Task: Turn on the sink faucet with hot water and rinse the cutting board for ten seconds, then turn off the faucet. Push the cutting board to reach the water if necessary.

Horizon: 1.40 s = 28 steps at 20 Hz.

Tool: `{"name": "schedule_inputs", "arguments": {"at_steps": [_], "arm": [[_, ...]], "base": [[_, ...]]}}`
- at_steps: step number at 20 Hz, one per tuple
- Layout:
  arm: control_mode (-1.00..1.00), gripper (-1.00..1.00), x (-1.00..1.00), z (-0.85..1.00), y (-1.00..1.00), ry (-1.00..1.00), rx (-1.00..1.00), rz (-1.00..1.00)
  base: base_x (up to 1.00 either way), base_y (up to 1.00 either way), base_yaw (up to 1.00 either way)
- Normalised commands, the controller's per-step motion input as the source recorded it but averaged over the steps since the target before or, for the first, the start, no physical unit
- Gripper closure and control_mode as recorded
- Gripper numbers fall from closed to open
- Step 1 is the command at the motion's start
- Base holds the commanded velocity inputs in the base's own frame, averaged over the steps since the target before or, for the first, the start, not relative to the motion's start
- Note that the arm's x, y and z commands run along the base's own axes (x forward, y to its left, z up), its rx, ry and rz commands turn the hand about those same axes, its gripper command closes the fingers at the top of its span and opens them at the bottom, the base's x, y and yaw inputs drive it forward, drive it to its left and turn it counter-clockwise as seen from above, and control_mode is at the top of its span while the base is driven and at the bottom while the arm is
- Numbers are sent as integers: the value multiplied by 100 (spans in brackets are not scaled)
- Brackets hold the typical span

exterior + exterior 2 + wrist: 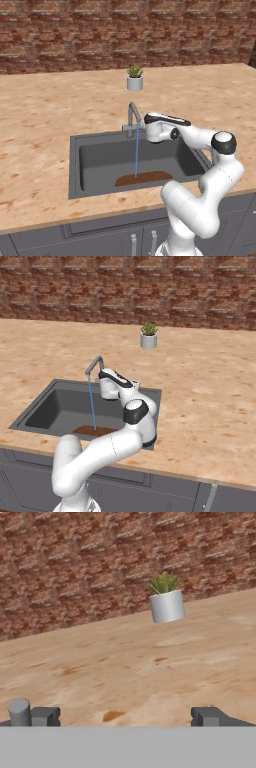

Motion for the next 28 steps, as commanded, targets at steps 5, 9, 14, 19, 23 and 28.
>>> {"name": "schedule_inputs", "arguments": {"at_steps": [5, 9, 14, 19, 23, 28], "arm": [[-100, -100, -49, 0, -49, 2, 0, 6], [-100, -100, -55, 0, -42, 7, 0, 5], [-100, -100, -55, 0, -31, 12, 0, 3], [-100, -100, -74, 3, -10, 18, -1, 0], [-100, -100, -58, 32, 0, 20, 0, 2], [-100, -100, -43, 43, 2, 20, 0, 5]], "base": [[0, 0, 0], [0, 0, 0], [0, 0, 0], [0, 0, 0], [0, 0, 0], [0, 0, 0]]}}
